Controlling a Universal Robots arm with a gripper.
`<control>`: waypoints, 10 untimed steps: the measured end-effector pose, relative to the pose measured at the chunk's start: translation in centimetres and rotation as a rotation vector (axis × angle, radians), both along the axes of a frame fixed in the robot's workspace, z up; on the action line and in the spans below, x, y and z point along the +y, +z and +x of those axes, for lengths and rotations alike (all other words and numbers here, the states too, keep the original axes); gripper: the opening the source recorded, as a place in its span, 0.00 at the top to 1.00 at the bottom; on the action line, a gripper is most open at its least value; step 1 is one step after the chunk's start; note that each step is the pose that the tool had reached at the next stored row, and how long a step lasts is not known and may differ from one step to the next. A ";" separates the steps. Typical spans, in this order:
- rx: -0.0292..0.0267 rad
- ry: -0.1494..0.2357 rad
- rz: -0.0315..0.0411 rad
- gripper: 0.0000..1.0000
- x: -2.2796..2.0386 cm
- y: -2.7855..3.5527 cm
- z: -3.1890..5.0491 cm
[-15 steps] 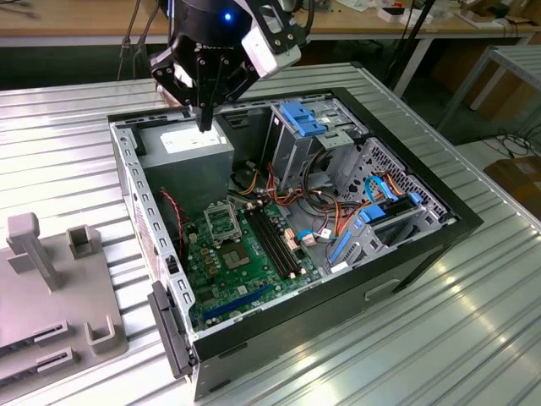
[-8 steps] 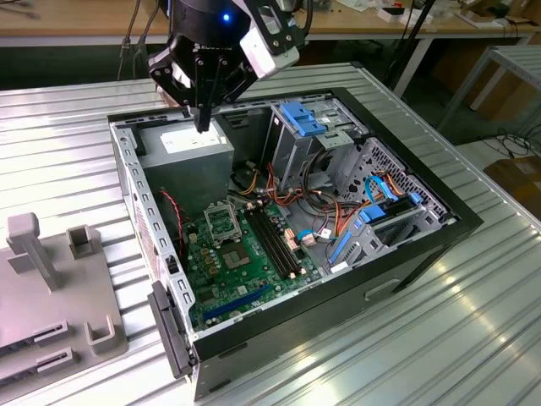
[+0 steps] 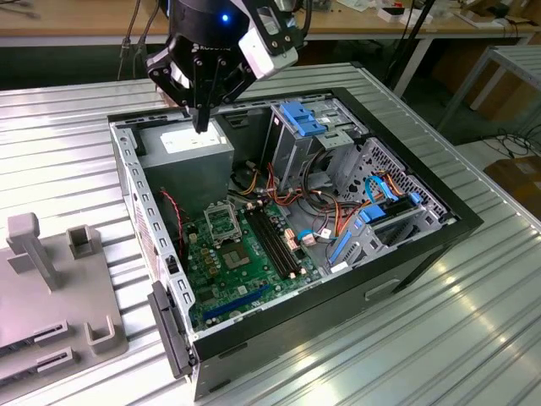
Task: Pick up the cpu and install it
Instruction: 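Reach for the cpu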
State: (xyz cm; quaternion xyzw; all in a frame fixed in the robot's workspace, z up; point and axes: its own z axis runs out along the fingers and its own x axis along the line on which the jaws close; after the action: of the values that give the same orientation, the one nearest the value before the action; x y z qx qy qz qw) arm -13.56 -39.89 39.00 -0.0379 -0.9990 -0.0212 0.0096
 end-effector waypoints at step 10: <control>0.0060 0.000 0.0000 0.89 0.00 -0.04 -0.16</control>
State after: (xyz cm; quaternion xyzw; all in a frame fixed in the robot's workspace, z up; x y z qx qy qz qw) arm -13.72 -39.89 38.97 -0.0379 -0.9990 -0.0211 0.0126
